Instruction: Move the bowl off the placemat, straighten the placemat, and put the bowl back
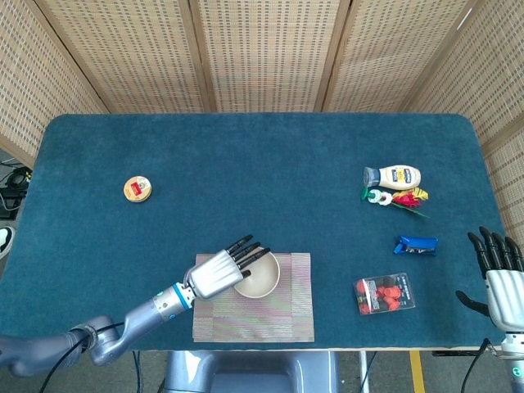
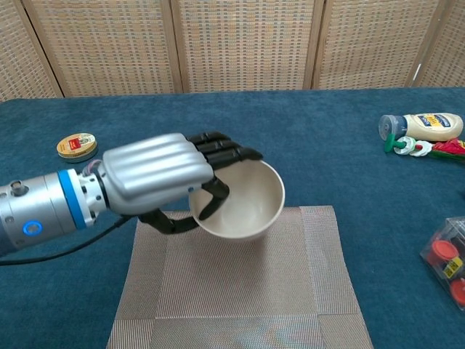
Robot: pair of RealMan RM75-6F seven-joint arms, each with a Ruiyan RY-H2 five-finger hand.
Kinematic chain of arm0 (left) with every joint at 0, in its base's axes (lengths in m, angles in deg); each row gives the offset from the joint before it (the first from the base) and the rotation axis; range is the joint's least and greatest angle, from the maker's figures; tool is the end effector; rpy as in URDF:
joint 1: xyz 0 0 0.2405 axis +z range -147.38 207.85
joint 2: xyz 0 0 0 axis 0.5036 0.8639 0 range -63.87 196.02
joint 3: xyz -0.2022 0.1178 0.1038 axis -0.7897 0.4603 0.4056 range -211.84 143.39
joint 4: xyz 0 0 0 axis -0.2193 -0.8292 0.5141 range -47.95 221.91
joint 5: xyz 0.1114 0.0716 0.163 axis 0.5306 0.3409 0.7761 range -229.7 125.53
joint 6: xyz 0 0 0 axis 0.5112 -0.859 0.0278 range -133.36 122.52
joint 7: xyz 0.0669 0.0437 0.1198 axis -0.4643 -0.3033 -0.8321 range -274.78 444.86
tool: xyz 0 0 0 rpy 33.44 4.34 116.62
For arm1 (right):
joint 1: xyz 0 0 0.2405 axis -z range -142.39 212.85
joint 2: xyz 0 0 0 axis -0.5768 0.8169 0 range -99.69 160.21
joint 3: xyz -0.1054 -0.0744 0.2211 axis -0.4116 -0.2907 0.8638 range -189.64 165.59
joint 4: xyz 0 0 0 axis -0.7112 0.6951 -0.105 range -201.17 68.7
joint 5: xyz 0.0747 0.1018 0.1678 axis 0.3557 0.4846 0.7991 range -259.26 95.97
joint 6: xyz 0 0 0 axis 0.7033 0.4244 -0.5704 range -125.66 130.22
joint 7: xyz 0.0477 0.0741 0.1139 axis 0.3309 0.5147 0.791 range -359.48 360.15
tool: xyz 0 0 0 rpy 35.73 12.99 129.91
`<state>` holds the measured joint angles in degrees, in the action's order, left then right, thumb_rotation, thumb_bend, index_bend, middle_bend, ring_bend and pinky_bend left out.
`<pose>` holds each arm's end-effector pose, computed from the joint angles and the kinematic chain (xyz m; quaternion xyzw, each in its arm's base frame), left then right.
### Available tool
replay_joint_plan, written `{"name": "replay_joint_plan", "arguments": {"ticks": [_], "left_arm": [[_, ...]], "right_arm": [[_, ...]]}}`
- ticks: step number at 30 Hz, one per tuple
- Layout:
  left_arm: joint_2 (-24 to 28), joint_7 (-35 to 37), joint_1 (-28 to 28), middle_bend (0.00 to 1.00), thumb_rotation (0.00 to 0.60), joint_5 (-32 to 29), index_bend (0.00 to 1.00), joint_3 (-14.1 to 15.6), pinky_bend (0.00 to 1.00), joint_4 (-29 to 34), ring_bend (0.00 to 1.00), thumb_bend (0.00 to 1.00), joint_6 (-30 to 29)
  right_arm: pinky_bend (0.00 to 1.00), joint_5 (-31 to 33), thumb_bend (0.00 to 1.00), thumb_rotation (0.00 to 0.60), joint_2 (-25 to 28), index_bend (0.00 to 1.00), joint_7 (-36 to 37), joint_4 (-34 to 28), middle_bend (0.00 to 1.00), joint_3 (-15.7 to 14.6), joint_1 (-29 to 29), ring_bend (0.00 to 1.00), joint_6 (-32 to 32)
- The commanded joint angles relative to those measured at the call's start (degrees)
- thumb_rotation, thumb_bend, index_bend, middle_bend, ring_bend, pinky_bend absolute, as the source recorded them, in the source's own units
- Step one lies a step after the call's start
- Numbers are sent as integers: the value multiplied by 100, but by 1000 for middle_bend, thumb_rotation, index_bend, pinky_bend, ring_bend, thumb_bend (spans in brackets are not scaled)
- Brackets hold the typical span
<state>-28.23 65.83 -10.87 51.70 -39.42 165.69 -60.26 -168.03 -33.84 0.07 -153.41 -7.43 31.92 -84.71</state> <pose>-0.1066 0.2792 -0.0614 -0.8670 -0.0941 -0.4020 0.2791 -0.3277 -0.1796 0.1768 0.5929 -0.3468 0.3744 0.6229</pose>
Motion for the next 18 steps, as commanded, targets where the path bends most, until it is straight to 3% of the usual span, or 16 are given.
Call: {"name": "replay_joint_plan", "arguments": {"ticks": [1,9,18], "left_arm": [[321,168,75,0,600,-367,650,-216,0,37,0,453,-130],[859,645,444,0,600,-1447,649,-361,0,-446,0,456,-42],[1328,1448,1208,0,600,-2481,635,-225,0,-811,0,461,-128]], "right_arm": [[0,-18,0,600,3,36,-13,-15,0,-11,4,0,-9],[0,-47,0,600,2,42,-70,-68,0,-34,2,0,-7],[0,-69,0,600,-3,43,-117,-90,0,-40,6,0,-33]]}}
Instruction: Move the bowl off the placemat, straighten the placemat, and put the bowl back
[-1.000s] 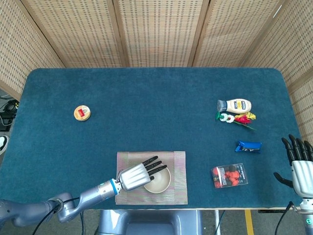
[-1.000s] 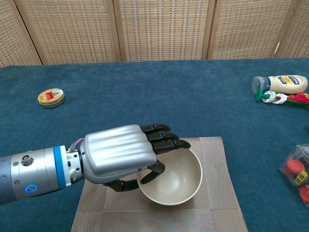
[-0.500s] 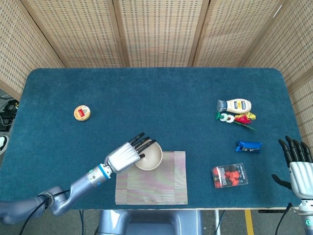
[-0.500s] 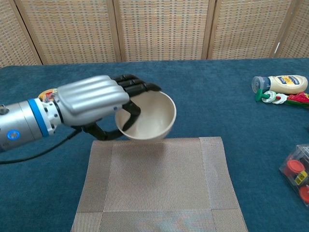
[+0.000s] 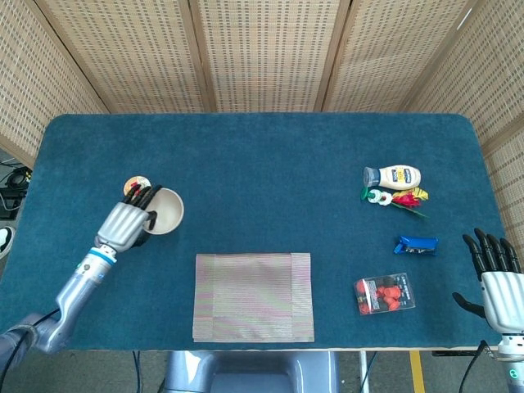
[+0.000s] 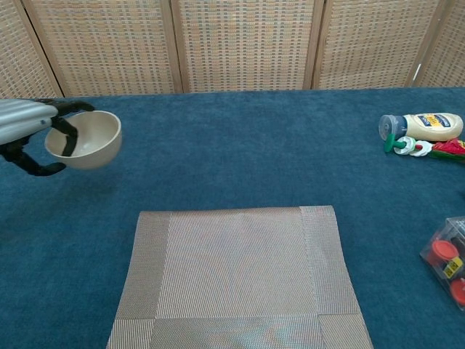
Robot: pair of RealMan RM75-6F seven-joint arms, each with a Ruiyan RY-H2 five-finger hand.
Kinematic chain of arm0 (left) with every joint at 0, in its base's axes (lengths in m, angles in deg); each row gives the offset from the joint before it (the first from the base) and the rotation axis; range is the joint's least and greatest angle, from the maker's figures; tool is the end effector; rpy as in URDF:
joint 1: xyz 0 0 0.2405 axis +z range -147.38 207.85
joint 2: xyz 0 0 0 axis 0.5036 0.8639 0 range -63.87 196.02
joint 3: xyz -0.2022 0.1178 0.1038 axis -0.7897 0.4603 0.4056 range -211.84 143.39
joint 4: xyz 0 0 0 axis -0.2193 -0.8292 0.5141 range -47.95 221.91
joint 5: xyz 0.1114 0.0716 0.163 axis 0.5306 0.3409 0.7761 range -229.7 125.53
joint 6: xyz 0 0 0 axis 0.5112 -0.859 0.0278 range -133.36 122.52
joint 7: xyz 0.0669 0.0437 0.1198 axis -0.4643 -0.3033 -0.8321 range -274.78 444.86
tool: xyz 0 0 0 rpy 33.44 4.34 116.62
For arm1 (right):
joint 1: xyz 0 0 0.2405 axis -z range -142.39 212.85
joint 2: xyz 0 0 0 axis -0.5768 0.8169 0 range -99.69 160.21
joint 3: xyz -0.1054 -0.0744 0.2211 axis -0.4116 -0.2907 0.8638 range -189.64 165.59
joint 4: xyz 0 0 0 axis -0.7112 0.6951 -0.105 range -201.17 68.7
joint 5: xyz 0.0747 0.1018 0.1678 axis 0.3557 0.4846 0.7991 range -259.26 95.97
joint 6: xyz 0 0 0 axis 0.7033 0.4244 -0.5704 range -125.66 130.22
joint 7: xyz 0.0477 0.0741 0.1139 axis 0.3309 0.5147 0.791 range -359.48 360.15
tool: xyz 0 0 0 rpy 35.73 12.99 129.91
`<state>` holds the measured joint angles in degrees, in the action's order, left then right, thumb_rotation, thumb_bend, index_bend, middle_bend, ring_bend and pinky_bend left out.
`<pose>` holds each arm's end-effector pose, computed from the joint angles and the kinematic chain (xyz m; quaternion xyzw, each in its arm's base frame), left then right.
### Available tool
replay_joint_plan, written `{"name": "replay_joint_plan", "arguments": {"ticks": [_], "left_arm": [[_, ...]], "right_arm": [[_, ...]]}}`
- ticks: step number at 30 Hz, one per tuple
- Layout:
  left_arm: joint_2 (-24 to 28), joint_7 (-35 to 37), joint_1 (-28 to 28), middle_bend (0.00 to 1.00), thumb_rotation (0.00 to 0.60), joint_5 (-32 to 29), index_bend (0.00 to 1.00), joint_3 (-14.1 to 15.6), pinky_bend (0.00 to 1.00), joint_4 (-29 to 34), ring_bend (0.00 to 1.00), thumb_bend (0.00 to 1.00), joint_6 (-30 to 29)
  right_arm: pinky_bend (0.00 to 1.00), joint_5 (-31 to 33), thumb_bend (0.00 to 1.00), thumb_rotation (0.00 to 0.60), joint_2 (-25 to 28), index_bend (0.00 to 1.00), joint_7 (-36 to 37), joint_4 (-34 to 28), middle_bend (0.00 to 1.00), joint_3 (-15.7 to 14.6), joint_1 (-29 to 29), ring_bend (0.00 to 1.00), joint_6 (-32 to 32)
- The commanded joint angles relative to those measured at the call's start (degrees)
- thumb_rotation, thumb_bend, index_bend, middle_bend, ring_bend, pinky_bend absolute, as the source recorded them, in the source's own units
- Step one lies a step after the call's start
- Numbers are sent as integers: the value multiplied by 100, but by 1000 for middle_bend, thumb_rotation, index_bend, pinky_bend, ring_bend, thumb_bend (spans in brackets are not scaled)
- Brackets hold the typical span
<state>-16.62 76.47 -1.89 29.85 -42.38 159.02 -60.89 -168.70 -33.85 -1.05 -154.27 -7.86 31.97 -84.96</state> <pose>-0.2487 0.3391 0.0357 -0.7579 -0.3120 -0.3192 0.4758 -0.3238 -0.1777 0.1738 0.5984 -0.3442 0.3735 0.6196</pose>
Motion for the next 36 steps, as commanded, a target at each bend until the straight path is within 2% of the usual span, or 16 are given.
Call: {"name": "replay_joint_plan", "arguments": {"ticks": [1,6,13,14,16,17,18,21,24,26,28,31,36], "left_arm": [[218,469,394,0,600,-361,634,114,0,-196,0,461,-68],[441,391,640,0,600,-728,625,196,0,-197,0,461,-45],[579,-493,620,0,600,-1760,543,52,0,152,0,450,291],[575,-521,616,0,600,-1792,482,48,0,155,0,394,296],[546,-595,602,0,600,-1895,278,45,0,145,0,193,323],[532,-602,603,0,600,-1939,139,49,0,129,0,74,345],[522,-585,605,0,600,-1973,44,53,0,114,0,12,368],[556,-304,640,0,600,-1928,0,59,0,119,0,0,423],[649,190,717,0,600,-1612,0,45,0,191,0,0,263],[761,820,807,0,600,-1042,0,101,0,261,0,0,-27],[893,1586,895,0,600,-189,4,254,0,304,0,0,-545],[974,2209,930,0,600,656,52,489,0,287,0,9,-1109],[1070,2679,777,0,600,1768,205,943,0,554,0,180,-1538]], "right_arm": [[0,-10,0,600,-5,43,-12,-5,0,1,2,0,-15],[0,-77,0,600,-23,43,-73,-21,0,-37,-6,0,-9],[0,-111,0,600,-31,43,-108,-42,0,-56,3,0,-35],[0,-111,0,600,-31,43,-108,-42,0,-55,5,0,-39],[0,-111,0,600,-33,43,-117,-36,0,-49,11,0,-60],[0,-112,0,600,-35,43,-121,-36,0,-46,12,0,-67],[0,-115,0,600,-37,43,-119,-38,0,-45,14,0,-75],[0,-128,0,600,-35,43,-109,-40,0,-41,18,0,-99],[0,-131,0,600,-28,43,-81,-42,0,-40,22,0,-108],[0,-137,0,600,-20,43,-57,-44,0,-41,22,0,-111],[0,-145,0,600,-11,43,-36,-50,0,-44,22,0,-112],[0,-149,0,600,-1,43,-22,-56,0,-45,25,0,-118],[0,-137,0,600,2,47,-19,-53,0,-41,28,0,-118]]}}
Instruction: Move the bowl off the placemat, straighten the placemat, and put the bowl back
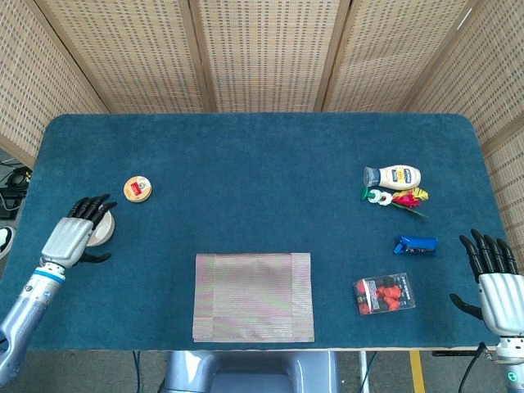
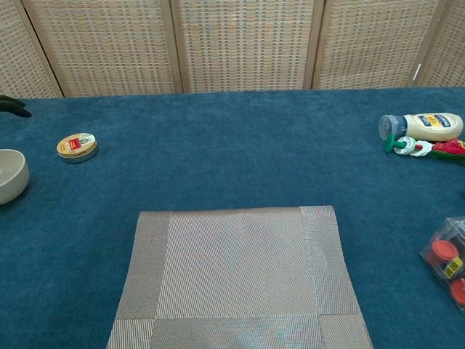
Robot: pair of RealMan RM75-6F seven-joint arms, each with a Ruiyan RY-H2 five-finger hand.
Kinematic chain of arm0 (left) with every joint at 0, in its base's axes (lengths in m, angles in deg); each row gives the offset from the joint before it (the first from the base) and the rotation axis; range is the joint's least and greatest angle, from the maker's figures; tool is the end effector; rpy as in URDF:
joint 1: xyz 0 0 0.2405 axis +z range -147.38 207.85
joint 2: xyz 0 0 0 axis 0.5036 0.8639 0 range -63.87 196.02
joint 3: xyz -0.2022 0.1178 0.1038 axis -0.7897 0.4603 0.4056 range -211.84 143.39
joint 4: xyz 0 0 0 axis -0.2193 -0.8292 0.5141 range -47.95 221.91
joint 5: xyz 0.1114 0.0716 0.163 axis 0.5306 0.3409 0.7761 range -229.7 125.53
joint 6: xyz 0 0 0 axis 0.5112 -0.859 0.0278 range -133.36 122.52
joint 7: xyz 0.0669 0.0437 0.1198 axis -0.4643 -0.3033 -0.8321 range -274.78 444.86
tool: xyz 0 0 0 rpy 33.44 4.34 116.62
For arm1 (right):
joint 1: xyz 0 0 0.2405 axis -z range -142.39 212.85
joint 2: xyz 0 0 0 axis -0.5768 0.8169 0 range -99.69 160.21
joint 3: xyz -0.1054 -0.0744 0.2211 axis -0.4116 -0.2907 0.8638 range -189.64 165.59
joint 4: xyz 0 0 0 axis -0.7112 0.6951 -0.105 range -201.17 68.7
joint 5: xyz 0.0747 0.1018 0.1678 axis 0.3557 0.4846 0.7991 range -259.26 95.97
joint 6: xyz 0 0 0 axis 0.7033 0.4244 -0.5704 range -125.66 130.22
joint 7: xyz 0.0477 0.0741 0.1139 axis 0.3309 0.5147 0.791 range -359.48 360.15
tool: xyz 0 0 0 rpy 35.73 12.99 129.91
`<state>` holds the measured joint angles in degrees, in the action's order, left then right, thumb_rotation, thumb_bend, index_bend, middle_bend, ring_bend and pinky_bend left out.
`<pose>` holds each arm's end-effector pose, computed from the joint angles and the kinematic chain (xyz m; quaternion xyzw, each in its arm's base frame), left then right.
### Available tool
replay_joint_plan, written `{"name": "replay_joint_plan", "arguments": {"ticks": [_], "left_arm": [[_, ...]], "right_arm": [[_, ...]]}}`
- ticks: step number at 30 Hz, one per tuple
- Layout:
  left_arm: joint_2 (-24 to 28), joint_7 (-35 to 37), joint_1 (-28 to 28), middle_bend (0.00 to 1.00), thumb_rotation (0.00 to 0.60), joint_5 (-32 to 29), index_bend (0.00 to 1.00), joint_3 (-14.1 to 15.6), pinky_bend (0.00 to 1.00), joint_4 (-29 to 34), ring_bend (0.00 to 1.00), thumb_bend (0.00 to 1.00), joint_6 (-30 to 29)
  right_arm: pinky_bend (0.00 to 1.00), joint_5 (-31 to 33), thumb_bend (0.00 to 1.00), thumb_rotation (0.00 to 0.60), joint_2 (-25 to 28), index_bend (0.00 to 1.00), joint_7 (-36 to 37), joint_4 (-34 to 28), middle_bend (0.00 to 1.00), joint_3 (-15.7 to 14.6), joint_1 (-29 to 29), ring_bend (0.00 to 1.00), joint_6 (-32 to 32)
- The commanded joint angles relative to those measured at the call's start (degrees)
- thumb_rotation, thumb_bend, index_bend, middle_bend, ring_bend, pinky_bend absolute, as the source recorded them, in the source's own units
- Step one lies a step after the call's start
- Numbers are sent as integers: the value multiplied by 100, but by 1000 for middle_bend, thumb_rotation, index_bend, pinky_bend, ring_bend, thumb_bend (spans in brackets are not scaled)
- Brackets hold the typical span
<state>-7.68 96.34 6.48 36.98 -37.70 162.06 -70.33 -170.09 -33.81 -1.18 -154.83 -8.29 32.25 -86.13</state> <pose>-0.2940 0.2889 0.0893 -0.7060 -0.3905 -0.3765 0.4554 -0.3191 -0.1743 0.1729 0.6017 -0.3386 0.3819 0.6144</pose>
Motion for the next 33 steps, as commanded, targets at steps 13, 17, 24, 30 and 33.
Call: {"name": "replay_joint_plan", "arguments": {"ticks": [13,17,24,30,33], "left_arm": [[-398,-292,-796,0,600,2408,373,999,0,815,0,285,5],[-729,-574,-925,0,600,2529,438,1185,0,804,0,330,362],[-1061,-813,-908,0,600,2638,463,1481,0,548,0,353,461],[-1196,-844,-823,0,600,2700,470,1699,0,204,0,365,264],[-1250,-895,-811,0,600,2683,470,1745,0,62,0,365,216]], "right_arm": [[0,97,0,600,-45,51,-104,26,0,25,-14,0,63],[0,131,0,600,-52,51,-112,27,0,38,-21,0,84],[0,168,0,600,-35,51,-53,43,0,52,-21,0,100],[0,143,0,600,-21,51,-15,39,0,44,-17,0,86],[0,150,0,600,-17,51,-8,35,0,48,-13,0,81]]}}
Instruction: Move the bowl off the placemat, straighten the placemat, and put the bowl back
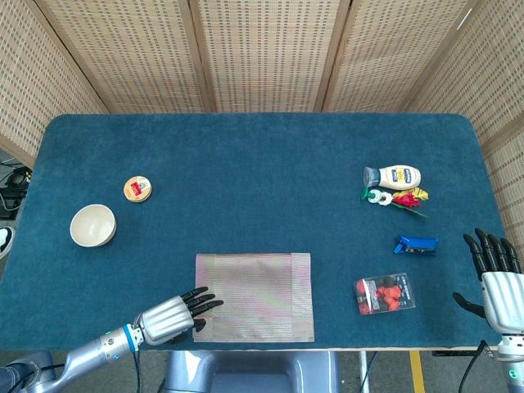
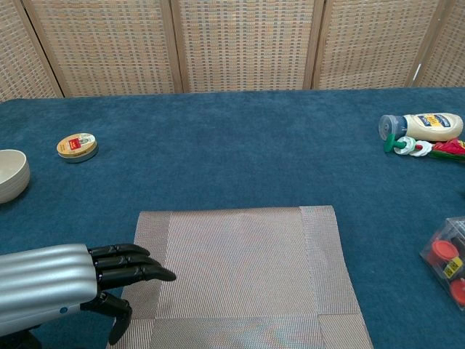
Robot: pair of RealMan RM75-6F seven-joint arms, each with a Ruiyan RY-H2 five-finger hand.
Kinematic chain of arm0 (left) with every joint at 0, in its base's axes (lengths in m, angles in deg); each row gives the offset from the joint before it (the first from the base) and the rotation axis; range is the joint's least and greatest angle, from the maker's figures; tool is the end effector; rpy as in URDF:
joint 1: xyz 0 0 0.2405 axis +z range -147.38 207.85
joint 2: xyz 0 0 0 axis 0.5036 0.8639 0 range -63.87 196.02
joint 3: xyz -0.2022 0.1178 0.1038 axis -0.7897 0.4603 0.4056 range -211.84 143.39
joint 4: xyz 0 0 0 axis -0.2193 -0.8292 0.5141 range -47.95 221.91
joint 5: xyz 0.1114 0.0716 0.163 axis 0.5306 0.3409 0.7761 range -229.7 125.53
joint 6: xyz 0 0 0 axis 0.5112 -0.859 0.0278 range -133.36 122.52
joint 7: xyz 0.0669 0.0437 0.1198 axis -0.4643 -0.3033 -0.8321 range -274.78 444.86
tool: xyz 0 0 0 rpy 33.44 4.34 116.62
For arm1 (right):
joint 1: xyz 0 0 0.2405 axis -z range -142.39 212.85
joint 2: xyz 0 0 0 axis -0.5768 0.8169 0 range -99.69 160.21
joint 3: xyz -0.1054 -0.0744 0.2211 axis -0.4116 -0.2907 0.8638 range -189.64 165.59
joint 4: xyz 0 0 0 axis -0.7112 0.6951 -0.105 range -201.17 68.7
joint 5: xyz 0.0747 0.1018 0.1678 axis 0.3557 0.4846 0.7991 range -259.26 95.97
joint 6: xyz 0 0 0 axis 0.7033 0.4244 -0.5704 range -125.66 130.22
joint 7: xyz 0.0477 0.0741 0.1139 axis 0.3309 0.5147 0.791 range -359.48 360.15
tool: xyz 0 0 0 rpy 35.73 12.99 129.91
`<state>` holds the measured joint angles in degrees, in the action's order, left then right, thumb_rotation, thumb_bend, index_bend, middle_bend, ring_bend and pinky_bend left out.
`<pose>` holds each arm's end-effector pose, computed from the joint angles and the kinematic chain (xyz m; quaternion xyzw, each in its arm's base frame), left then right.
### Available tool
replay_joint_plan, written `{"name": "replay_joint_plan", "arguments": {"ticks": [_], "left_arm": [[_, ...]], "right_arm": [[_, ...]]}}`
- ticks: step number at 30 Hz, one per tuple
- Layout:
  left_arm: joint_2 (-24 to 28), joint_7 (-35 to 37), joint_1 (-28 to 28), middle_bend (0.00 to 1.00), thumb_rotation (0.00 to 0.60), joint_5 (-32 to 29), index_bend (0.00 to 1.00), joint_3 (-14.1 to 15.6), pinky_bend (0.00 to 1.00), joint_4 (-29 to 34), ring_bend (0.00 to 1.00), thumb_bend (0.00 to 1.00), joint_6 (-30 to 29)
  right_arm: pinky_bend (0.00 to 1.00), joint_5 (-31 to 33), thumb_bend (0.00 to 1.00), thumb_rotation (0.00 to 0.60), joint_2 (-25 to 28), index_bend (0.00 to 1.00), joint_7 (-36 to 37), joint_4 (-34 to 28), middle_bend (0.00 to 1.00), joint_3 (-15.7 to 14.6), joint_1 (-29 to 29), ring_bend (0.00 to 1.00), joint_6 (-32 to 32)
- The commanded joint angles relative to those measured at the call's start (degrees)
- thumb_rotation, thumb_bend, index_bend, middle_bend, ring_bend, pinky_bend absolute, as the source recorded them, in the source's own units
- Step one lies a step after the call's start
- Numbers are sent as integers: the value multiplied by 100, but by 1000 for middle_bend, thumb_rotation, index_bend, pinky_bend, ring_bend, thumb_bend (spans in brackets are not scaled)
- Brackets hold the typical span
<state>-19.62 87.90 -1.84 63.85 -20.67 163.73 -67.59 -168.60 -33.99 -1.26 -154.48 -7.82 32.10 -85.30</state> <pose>-0.2194 0.1907 -0.0403 -0.9021 -0.2289 -0.3307 0.1561 -0.3232 -0.1770 0.1736 0.5958 -0.3440 0.3752 0.6212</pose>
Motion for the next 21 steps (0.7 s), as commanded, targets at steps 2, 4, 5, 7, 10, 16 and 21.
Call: {"name": "replay_joint_plan", "arguments": {"ticks": [2,4,5,7,10,16,21], "left_arm": [[-97,-71,31,0,600,-2,470,59,0,-169,0,365,-111],[-145,-110,33,0,600,14,470,79,0,-238,0,365,-167],[-163,-135,36,0,600,18,470,85,0,-266,0,365,-182],[-193,-150,39,0,600,20,470,101,0,-300,0,365,-192],[-255,-157,36,0,600,7,470,124,0,-362,0,365,-194],[-316,-193,9,0,600,-36,471,154,0,-393,0,377,-224],[-355,-195,2,0,600,-87,472,184,0,-394,0,414,-216]], "right_arm": [[0,1,0,600,1,51,0,-1,0,-2,2,0,0],[0,0,0,600,0,51,-8,-1,0,-4,-3,0,10],[0,-1,0,600,-1,51,-11,0,0,-5,-4,0,13],[0,1,0,600,-1,53,-13,-1,0,-6,-5,0,18],[0,14,0,600,4,55,-10,-3,0,-1,-5,0,22],[0,9,0,600,13,56,9,-11,0,-2,-3,0,18],[0,4,0,600,22,56,23,-17,0,-6,-2,0,18]]}}
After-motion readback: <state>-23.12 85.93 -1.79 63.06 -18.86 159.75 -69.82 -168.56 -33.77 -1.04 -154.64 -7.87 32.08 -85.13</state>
